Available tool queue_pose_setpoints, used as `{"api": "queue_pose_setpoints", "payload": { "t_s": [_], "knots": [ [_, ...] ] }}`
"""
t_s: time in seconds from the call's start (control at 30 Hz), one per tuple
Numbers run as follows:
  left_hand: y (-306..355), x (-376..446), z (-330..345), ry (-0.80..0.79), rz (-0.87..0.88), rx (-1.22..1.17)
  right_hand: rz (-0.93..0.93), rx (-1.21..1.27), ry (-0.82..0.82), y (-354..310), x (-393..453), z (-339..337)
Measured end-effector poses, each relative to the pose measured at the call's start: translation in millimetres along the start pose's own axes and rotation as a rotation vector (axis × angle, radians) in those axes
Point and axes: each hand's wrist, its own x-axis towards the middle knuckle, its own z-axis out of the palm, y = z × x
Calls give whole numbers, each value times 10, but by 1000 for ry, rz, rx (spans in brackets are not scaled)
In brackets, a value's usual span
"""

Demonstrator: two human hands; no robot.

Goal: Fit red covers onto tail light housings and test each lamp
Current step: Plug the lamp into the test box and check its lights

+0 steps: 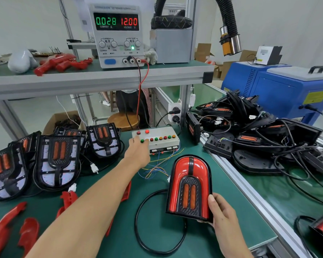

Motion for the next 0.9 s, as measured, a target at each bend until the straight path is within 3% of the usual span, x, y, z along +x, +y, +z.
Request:
{"api": "queue_pose_setpoints", "payload": {
  "t_s": [0.9],
  "knots": [
    [39, 63, -47, -31, -44, 28, 17, -57, 47, 64, 37, -21]
  ]
}}
